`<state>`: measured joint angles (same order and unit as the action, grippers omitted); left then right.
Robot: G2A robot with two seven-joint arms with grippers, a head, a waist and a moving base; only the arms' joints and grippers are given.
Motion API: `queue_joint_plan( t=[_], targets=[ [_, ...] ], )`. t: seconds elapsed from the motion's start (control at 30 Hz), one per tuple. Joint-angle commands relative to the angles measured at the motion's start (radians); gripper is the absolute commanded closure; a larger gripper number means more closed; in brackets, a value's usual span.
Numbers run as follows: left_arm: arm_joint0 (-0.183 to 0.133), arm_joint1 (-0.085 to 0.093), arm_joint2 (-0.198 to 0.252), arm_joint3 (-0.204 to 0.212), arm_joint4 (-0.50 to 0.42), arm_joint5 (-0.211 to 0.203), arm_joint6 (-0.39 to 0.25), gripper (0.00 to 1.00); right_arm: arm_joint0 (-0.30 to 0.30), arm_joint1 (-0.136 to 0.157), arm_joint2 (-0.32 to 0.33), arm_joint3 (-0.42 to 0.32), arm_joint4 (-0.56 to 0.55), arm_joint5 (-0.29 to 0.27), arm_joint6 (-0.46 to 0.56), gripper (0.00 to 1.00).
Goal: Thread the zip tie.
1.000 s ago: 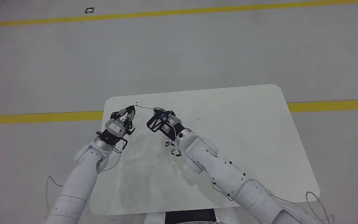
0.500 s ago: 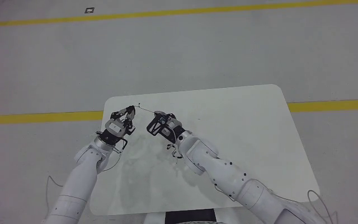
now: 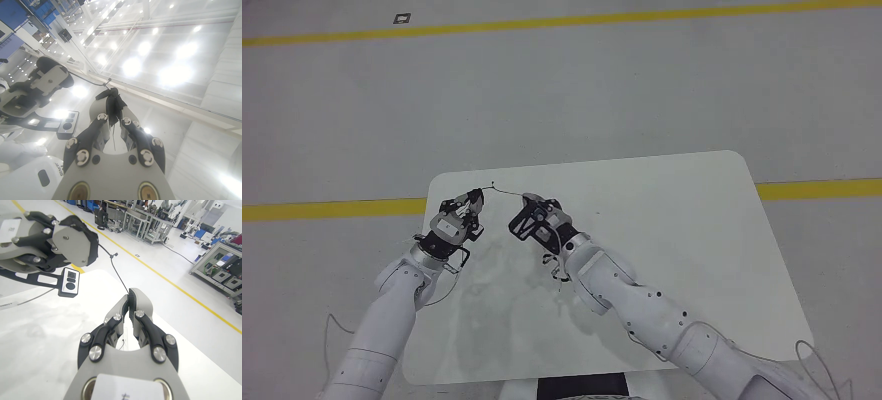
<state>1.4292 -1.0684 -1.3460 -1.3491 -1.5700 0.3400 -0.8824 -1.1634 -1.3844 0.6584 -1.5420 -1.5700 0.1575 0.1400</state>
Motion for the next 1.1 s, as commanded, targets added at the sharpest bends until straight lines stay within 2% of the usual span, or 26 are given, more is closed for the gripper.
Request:
queue_joint_plan(
  t=[0.0, 0.23, 0.27, 0.3, 0.33, 0.4, 0.43, 0.53, 1.07],
  targets=[
    [0.0, 0.0, 0.0, 0.0, 0.0, 0.0, 0.0, 1.0, 0.003, 0.004, -0.005, -0.002, 0.0, 0.013, -0.009, 1.0],
    [0.0, 0.0, 0.0, 0.0, 0.0, 0.0, 0.0, 1.0, 0.008, 0.017, -0.025, -0.015, 0.0, 0.069, -0.038, 1.0],
    [0.0, 0.0, 0.0, 0.0, 0.0, 0.0, 0.0, 0.91, 0.007, 0.019, -0.028, -0.017, 0.0, 0.076, -0.041, 1.0],
    [0.0, 0.0, 0.0, 0.0, 0.0, 0.0, 0.0, 0.71, 0.007, 0.02, -0.031, -0.019, 0.0, 0.081, -0.044, 1.0],
    [0.0, 0.0, 0.0, 0.0, 0.0, 0.0, 0.0, 0.55, 0.007, 0.021, -0.033, -0.02, 0.0, 0.085, -0.046, 1.0],
    [0.0, 0.0, 0.0, 0.0, 0.0, 0.0, 0.0, 0.5, 0.006, 0.023, -0.037, -0.022, 0.0, 0.092, -0.048, 1.0],
    [0.0, 0.0, 0.0, 0.0, 0.0, 0.0, 0.0, 0.42, 0.006, 0.024, -0.039, -0.023, 0.0, 0.096, -0.049, 1.0],
    [0.0, 0.0, 0.0, 0.0, 0.0, 0.0, 0.0, 0.01, 0.006, 0.024, -0.045, -0.024, 0.0, 0.105, -0.051, 1.0],
    [0.0, 0.0, 0.0, 0.0, 0.0, 0.0, 0.0, 0.0, 0.018, 0.025, -0.056, -0.029, 0.0, 0.113, -0.034, 1.0]
  ],
)
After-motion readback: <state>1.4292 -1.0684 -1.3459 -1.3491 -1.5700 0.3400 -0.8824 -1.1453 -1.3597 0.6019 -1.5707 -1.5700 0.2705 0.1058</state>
